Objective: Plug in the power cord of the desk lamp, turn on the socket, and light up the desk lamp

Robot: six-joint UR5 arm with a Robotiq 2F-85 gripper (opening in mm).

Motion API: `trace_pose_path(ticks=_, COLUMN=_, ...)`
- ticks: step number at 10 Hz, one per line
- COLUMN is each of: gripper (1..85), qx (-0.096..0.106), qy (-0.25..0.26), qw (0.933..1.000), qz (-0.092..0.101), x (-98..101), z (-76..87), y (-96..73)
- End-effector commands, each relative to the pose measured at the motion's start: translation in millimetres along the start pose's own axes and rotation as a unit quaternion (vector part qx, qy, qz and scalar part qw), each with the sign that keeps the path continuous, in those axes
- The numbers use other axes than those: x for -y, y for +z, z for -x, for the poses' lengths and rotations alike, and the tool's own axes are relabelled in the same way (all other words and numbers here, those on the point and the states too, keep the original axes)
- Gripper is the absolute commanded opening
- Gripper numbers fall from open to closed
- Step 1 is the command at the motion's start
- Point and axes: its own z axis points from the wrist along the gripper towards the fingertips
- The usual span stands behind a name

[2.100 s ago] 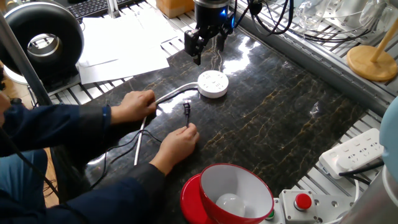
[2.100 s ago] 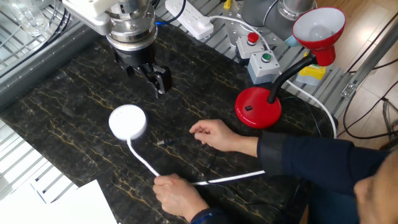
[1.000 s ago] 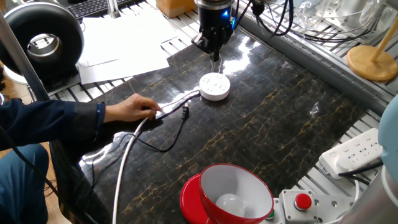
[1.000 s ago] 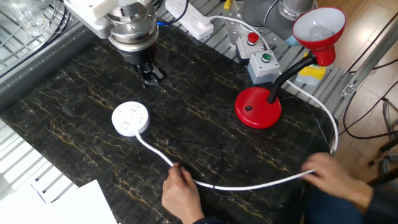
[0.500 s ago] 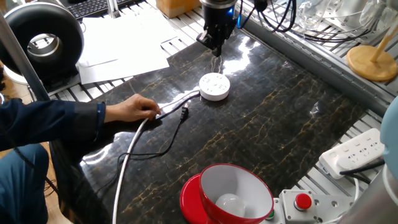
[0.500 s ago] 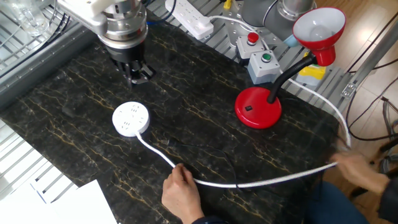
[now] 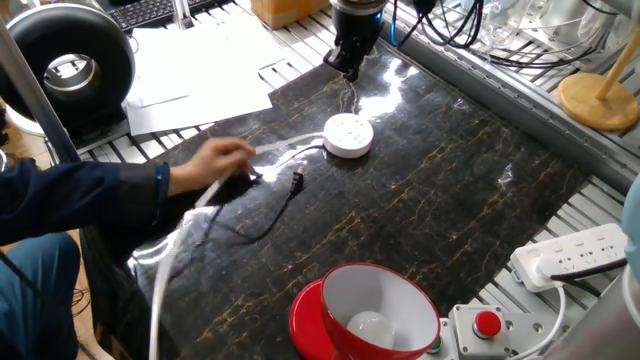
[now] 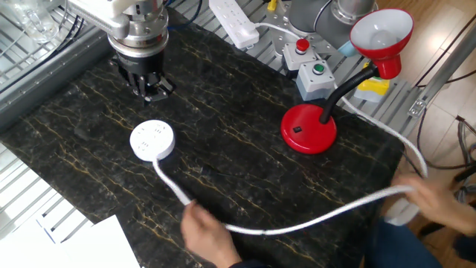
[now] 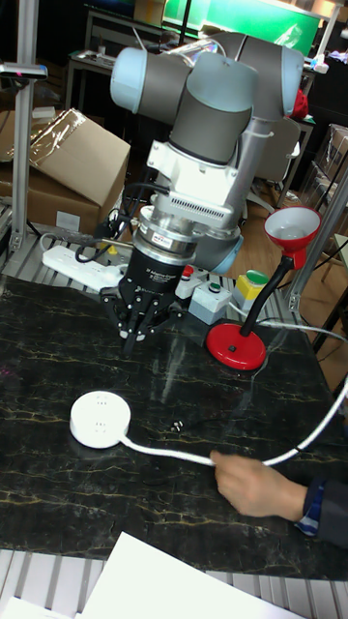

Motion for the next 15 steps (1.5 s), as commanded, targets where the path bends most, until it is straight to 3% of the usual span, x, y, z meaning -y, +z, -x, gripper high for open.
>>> trace_pose_path(ticks=1, gripper=1.3, qx=0.016, qy=0.060, qw=0.9971, qz=0.043, x=-26.1, z=6.9, y=1.5)
trace_pose_path(ticks=4, gripper=1.3, qx=-0.037, qy=0.139, qw=0.9884, qz=0.050, x=-63.2, z=-15.6, y=-7.6)
trace_pose_path(ticks=6, gripper=1.3, qx=-0.073, qy=0.126, qw=0.9894, qz=0.002, x=-48.2, z=-29.7, y=-16.4)
trace_pose_path(ticks=7, gripper=1.3, qx=-0.083, qy=0.128, qw=0.9883, qz=-0.002, x=-47.9, z=-35.5, y=-20.1)
trace_pose_path(ticks=10, gripper=1.3, qx=-0.084, qy=0.098, qw=0.9916, qz=0.000, x=-35.5, z=-52.4, y=-24.1)
trace_pose_path(ticks=12, gripper=1.3, qx=-0.079, qy=0.047, qw=0.9956, qz=-0.018, x=-11.4, z=-49.3, y=-19.3)
trace_pose_path(ticks=14, gripper=1.3, qx=-0.078, qy=0.006, qw=0.9969, qz=-0.007, x=2.2, z=-43.1, y=-14.7)
trace_pose_path(ticks=15, gripper=1.3, qx=-0.083, qy=0.002, qw=0.9965, qz=0.010, x=-6.5, z=-45.6, y=-15.2)
